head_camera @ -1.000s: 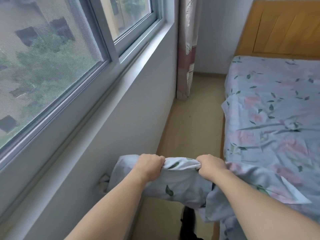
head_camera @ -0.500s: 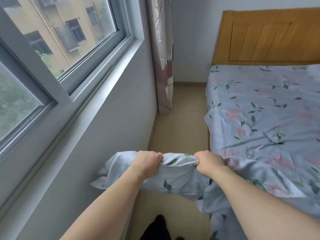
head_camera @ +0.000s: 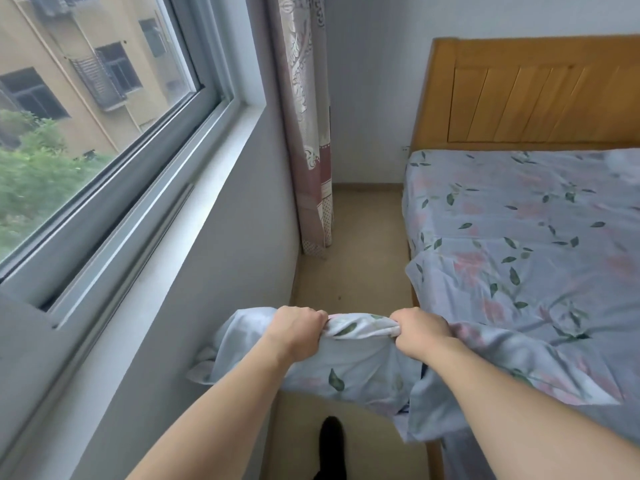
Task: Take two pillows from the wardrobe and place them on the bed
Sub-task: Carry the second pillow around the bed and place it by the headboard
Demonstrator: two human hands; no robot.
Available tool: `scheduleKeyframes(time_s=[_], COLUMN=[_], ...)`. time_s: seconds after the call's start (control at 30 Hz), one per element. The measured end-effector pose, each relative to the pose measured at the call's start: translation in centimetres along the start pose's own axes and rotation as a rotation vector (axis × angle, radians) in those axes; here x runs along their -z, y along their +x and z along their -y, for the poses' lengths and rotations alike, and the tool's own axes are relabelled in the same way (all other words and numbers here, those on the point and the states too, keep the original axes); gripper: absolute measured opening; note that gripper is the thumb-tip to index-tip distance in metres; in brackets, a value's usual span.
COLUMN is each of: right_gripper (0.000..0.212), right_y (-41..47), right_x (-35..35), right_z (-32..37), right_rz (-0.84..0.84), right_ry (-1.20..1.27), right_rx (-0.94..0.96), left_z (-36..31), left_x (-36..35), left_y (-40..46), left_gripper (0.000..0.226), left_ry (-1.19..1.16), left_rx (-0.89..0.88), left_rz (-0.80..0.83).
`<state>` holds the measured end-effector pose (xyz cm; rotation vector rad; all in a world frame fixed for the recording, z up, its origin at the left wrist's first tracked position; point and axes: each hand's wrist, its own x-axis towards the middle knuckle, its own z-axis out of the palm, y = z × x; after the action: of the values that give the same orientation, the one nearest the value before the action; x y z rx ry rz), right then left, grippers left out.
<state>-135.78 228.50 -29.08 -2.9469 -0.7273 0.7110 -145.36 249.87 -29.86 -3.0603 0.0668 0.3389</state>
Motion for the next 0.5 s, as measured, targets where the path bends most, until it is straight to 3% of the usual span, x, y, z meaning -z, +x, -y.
scheduleKeyframes(time_s=[0.5], right_gripper=[0.015], right_y=[15.6], right_x=[9.3], right_z=[0.1], right_rz=[-0.051], right_ry=[0.043], right_rx=[-0.073], left_z=[9.8], left_x=[4.7], left_y=[17.1], left_gripper=[0.016], left_ry=[0.013], left_rx=[-0.094], left_rz=[-0.041])
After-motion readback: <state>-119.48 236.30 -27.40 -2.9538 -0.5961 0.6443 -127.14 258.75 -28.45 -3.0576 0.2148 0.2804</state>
